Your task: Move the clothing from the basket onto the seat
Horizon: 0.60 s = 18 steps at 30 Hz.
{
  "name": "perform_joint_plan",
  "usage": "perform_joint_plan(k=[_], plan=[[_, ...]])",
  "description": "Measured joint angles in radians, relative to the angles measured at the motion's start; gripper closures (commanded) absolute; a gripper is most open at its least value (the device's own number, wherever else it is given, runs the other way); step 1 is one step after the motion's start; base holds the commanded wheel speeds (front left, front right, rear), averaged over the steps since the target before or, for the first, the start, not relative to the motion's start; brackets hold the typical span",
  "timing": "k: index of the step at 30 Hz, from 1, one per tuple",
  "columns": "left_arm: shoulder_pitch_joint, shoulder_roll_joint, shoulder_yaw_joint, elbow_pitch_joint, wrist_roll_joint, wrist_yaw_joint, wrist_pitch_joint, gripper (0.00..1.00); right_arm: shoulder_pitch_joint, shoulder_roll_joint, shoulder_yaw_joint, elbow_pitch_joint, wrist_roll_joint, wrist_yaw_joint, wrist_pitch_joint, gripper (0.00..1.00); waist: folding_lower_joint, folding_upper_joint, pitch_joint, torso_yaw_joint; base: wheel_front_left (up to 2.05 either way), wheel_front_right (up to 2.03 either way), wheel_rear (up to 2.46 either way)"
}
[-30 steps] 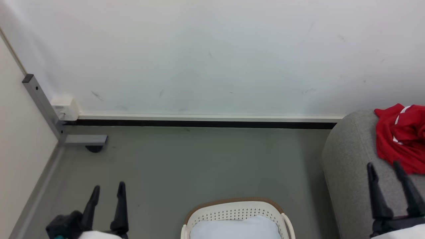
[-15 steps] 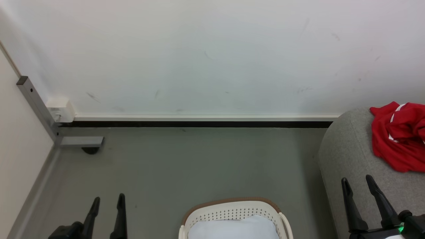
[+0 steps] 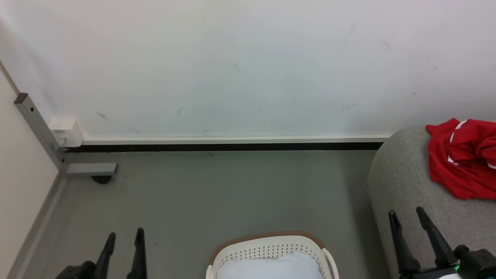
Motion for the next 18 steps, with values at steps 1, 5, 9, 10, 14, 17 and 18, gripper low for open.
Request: perform_joint_plan(k=[1,5,9,10,14,17,18], plan=[[0.000,-0.001,0.001,0.002,0.000,-0.002,0.000,0.00,0.000,0.000,0.003,0.002,0.002,0.000,0.000,0.00,0.0000,0.0000,0.000,-0.002,0.00,0.00,0.00],[0.017,-0.011,-0.004,0.031,-0.003,-0.002,0.001,1.00,0.023,0.009,0.007,0.029,0.002,0.000,0.002,1.00,0.0000,0.0000,-0.001,-0.003,0.00,0.00,0.00],[0.021,-0.014,0.002,0.044,-0.045,-0.002,0.025,1.00,0.034,0.014,0.002,0.041,0.046,0.000,0.017,1.00,0.0000,0.0000,0.001,-0.002,0.00,0.00,0.00],[0.021,-0.014,0.003,0.045,-0.068,-0.002,0.031,1.00,0.034,0.015,-0.001,0.041,0.065,0.000,0.021,1.00,0.0000,0.0000,0.001,-0.002,0.00,0.00,0.00],[0.019,-0.014,0.005,0.042,-0.143,-0.002,0.052,1.00,0.034,0.020,-0.013,0.042,0.130,0.000,0.043,1.00,0.0000,0.0000,0.003,0.000,0.00,0.00,0.00],[0.018,-0.014,0.006,0.038,-0.195,-0.002,0.062,1.00,0.031,0.026,-0.024,0.043,0.177,0.000,0.054,1.00,0.0000,0.0000,0.005,0.001,0.00,0.00,0.00],[0.017,-0.014,0.006,0.037,-0.215,-0.002,0.065,1.00,0.030,0.027,-0.028,0.043,0.194,0.000,0.060,1.00,0.0000,0.0000,0.005,0.001,0.00,0.00,0.00]])
